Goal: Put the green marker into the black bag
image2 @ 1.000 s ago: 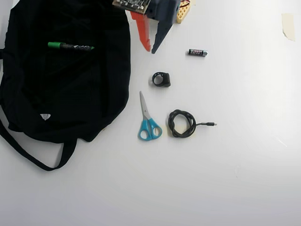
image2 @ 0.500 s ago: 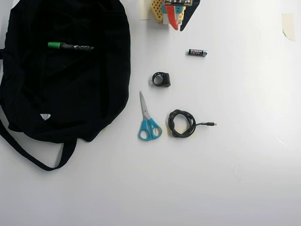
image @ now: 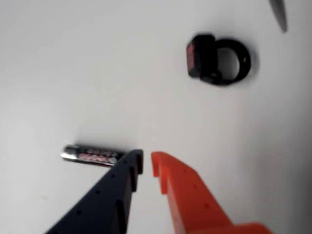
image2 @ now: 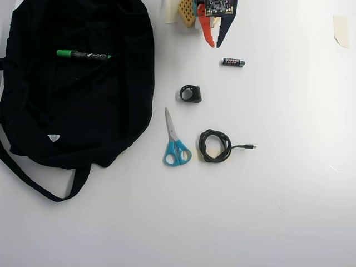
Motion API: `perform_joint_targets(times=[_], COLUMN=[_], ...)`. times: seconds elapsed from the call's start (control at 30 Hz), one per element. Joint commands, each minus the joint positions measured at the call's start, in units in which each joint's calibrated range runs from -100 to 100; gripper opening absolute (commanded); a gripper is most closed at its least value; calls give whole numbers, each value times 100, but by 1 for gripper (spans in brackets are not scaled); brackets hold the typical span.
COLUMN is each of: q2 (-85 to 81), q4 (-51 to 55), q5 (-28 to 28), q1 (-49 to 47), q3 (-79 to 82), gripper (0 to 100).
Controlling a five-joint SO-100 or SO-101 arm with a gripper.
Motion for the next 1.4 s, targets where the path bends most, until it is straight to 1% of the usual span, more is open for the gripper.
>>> perform_joint_targets(times=[0.0, 0.17, 0.23, 0.47, 0.83, 0.9, 0.97, 1.37], q2=[-822, -1860, -2042, -2051, -2051, -2051, -2051, -2051], q4=[-135, -161, -161, -308, -463, -540, -859, -962], q5=[24, 29, 29, 24, -2, 8, 13, 13], q1=[-49, -49, -49, -5, -42, -42, 33, 18], q3=[712, 1673, 1745, 2356, 2527, 2922, 3434, 3434], gripper=[2, 2, 2, 2, 2, 2, 2, 2])
